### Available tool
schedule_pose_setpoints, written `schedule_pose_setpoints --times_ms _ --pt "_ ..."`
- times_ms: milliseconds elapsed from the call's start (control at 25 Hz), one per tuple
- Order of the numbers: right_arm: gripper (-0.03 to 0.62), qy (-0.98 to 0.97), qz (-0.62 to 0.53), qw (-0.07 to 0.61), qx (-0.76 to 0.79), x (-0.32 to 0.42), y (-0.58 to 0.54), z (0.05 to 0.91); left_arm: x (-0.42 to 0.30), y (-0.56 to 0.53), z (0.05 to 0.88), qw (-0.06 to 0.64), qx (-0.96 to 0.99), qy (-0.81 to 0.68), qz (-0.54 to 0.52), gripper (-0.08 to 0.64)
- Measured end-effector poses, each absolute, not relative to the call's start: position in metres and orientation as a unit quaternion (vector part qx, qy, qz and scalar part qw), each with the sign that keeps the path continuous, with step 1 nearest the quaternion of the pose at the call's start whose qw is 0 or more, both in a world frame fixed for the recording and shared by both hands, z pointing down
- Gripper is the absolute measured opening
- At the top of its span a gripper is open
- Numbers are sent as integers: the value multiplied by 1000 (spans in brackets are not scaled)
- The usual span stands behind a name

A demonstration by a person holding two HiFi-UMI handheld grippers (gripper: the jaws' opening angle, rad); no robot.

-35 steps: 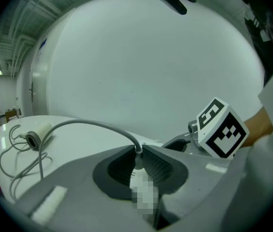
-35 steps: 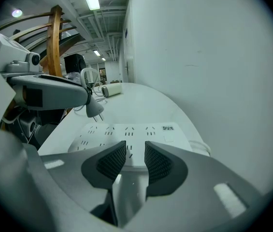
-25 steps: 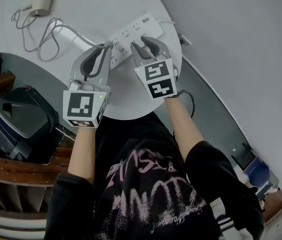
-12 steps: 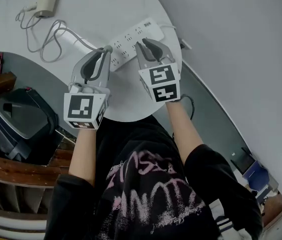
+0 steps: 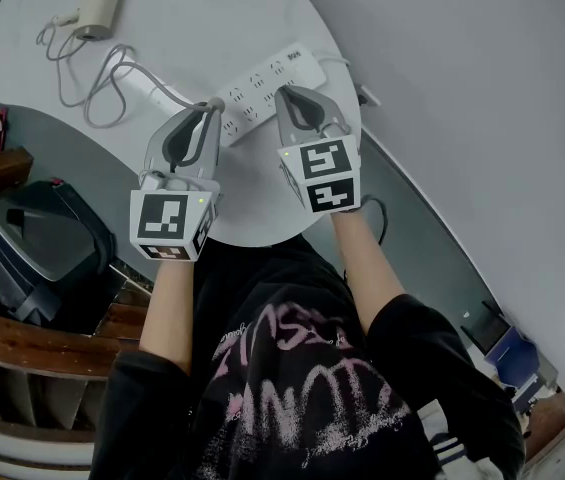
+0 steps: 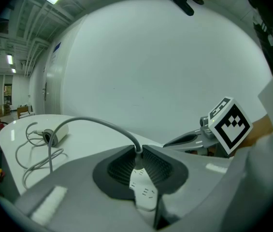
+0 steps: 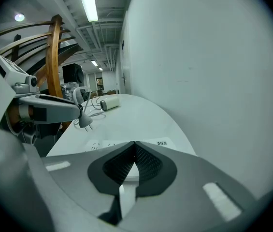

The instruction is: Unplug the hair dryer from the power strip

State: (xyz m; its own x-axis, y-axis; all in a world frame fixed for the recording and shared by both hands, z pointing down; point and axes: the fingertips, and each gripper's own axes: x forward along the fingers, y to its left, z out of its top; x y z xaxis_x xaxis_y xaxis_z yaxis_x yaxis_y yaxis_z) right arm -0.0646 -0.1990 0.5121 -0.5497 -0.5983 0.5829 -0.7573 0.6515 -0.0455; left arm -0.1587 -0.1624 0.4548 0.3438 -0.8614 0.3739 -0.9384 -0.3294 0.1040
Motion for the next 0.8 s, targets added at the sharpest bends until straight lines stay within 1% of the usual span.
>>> schedule_pose_setpoints --times_ms 400,800 --pt "11 -873 136 254 394 -64 -196 495 -163 -158 446 150 800 -570 117 49" --pt "11 -885 119 218 394 -73 -193 461 -165 -152 431 143 794 -581 105 49"
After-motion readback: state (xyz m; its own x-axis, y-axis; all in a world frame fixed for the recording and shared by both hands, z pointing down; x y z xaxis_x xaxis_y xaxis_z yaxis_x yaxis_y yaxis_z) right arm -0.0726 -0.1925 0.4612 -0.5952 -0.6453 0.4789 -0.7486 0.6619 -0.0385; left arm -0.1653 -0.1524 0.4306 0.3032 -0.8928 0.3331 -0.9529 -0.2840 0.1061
